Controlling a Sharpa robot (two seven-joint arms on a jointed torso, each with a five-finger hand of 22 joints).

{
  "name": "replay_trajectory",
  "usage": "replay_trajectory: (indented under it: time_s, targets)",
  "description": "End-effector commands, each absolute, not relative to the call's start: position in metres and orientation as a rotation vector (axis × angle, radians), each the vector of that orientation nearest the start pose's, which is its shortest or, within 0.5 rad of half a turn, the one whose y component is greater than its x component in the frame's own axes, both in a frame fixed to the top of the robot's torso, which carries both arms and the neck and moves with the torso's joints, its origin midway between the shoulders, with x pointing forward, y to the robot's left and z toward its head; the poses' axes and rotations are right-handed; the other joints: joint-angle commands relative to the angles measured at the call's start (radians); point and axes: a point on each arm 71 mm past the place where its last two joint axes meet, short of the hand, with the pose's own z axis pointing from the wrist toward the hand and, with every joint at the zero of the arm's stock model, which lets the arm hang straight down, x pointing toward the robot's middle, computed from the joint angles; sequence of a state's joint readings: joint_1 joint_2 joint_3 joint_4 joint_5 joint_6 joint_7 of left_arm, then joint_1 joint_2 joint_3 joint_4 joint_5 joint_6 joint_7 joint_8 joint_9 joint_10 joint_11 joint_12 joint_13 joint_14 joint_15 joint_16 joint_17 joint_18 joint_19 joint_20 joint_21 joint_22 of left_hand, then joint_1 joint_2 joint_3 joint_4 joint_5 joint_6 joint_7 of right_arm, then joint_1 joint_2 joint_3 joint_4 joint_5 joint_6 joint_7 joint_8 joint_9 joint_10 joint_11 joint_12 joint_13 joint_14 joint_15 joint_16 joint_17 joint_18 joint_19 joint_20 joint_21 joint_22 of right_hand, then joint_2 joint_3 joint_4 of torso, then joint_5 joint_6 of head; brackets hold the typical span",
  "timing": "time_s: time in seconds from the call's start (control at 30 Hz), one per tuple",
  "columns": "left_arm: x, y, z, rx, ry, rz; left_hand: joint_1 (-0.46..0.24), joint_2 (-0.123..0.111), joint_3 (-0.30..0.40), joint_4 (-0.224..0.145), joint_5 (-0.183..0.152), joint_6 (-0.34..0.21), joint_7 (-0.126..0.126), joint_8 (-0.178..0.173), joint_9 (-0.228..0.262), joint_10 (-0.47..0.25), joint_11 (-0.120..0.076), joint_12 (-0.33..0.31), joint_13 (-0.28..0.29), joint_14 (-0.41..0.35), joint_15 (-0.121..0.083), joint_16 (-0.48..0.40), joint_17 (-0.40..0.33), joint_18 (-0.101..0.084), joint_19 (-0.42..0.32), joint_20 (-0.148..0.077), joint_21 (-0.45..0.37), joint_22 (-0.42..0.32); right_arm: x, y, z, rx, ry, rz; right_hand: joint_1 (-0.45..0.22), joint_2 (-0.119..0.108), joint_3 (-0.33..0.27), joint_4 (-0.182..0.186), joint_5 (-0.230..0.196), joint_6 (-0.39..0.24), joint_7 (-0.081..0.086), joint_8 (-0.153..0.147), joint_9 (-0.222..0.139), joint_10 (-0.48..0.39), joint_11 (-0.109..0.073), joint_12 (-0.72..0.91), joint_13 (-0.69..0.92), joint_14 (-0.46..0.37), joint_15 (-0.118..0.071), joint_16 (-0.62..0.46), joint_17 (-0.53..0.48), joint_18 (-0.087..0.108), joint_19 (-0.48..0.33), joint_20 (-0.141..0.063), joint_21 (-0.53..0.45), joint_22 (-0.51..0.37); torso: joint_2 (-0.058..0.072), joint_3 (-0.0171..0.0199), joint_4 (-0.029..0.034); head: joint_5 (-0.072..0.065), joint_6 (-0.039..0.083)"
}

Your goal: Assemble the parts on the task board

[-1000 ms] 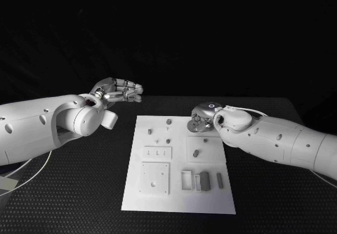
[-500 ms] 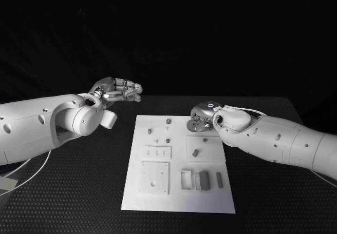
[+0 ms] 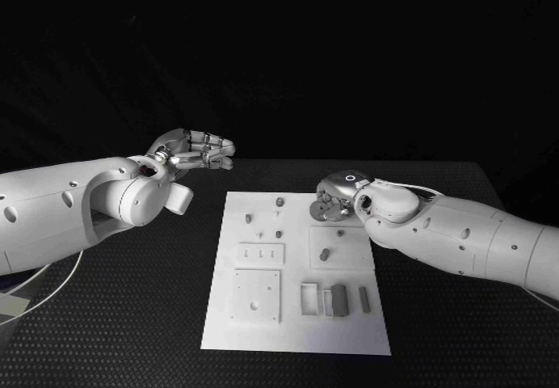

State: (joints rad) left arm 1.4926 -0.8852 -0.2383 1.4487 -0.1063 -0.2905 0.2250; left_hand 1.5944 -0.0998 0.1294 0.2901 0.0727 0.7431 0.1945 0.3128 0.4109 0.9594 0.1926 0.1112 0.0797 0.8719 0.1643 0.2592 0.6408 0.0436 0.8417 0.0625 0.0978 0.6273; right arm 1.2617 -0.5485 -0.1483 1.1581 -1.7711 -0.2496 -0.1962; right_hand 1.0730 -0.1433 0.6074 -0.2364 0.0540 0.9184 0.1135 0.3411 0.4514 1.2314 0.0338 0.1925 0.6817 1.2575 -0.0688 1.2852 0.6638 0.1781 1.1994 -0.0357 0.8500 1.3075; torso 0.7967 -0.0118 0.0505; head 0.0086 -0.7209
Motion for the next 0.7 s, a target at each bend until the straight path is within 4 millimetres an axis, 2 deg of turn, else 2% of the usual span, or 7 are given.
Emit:
replay_trajectory:
  time_s: [0.03, 0.5, 0.7]
  targets:
    - [0.523, 0.255, -0.115, -0.908, 1.523, -1.306, -0.005, 0.0, 0.004, -0.002, -0.004, -0.004, 0.025, -0.005, -0.002, 0.002, 0.006, -0.004, -0.002, -0.004, -0.001, -0.004, 0.002, -0.008, -0.007, 0.001, -0.007, -0.002, 0.543, -0.154, -0.208, -0.51, 1.613, 0.259, 0.001, 0.008, 0.001, -0.007, 0.004, 0.03, 0.023, 0.007, 0.005, 0.009, 0.002, -0.007, 0.001, 0.0, -0.006, 0.006, 0.001, 0.084, 0.007, 0.001, 0.004, 0.021, 0.0, 0.0002, -0.001, 0.001, 0.002]
    - [0.522, 0.256, -0.115, -0.909, 1.522, -1.305, -0.005, 0.0, 0.004, -0.002, -0.004, -0.004, 0.025, -0.005, -0.002, 0.002, 0.006, -0.004, -0.002, -0.004, -0.001, -0.005, 0.002, -0.008, -0.007, 0.001, -0.007, -0.002, 0.536, -0.14, -0.191, -0.549, 1.517, 0.257, 0.0, 0.003, 0.003, -0.011, 0.004, 0.037, 0.021, 0.008, 0.005, 0.018, 0.0, -0.013, 0.0, 0.004, -0.008, 0.008, 0.003, 0.084, 0.011, 0.0, 0.009, 0.021, 0.001, 0.001, -0.0009, 0.0, 0.01]
    - [0.522, 0.256, -0.115, -0.909, 1.522, -1.305, -0.005, 0.0, 0.004, -0.002, -0.004, -0.004, 0.025, -0.005, -0.002, 0.002, 0.006, -0.004, -0.002, -0.003, -0.001, -0.005, 0.002, -0.008, -0.007, 0.001, -0.007, -0.002, 0.529, -0.124, -0.181, -0.563, 1.479, 0.271, -0.008, -0.012, 0.004, -0.007, 0.004, 0.042, 0.02, 0.007, 0.004, 0.025, -0.002, -0.019, -0.001, 0.008, -0.009, 0.008, 0.004, 0.084, 0.015, 0.0, 0.012, 0.02, 0.001, 0.0006, -0.001, 0.002, 0.014]
